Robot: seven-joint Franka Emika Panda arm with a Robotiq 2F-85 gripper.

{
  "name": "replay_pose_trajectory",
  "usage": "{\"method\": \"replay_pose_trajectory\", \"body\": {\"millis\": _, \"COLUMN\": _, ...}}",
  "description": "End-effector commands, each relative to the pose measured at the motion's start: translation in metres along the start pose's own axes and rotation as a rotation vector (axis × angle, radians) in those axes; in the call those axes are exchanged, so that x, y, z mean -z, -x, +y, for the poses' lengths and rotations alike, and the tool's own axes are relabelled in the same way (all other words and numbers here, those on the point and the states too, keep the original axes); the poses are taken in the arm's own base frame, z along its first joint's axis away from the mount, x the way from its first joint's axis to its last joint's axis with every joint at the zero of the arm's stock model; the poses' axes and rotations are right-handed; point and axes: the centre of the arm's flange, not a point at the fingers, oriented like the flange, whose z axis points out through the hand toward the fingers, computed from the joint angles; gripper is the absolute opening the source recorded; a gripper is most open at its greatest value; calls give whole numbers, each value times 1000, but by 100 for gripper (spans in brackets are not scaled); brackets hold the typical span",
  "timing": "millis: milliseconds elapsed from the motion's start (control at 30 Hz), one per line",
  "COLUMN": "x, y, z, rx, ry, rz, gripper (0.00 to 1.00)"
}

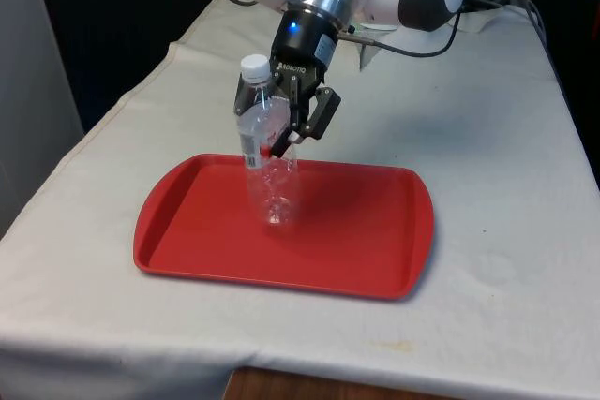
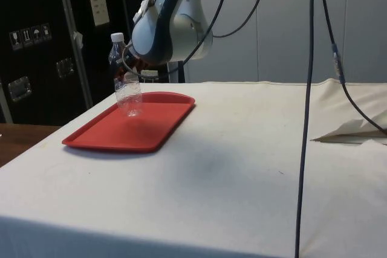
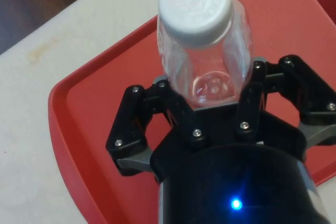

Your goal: Place the bottle upright on the tray.

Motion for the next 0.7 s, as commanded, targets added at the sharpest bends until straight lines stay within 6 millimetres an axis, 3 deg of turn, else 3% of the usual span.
{"method": "replay_pose_trajectory", "body": {"millis": 0, "x": 0, "y": -1, "z": -9, "rx": -14, "ry": -24, "rz": 14, "gripper": 35}}
{"method": "replay_pose_trajectory", "body": {"millis": 100, "x": -2, "y": 4, "z": -1, "rx": -12, "ry": 1, "rz": -5, "gripper": 35}}
{"method": "replay_pose_trajectory", "body": {"millis": 133, "x": -2, "y": 2, "z": -8, "rx": -23, "ry": -19, "rz": 15, "gripper": 35}}
{"method": "replay_pose_trajectory", "body": {"millis": 333, "x": -7, "y": 9, "z": 0, "rx": -29, "ry": 11, "rz": 11, "gripper": 35}}
{"method": "replay_pose_trajectory", "body": {"millis": 667, "x": -14, "y": 15, "z": -5, "rx": -49, "ry": 11, "rz": 54, "gripper": 35}}
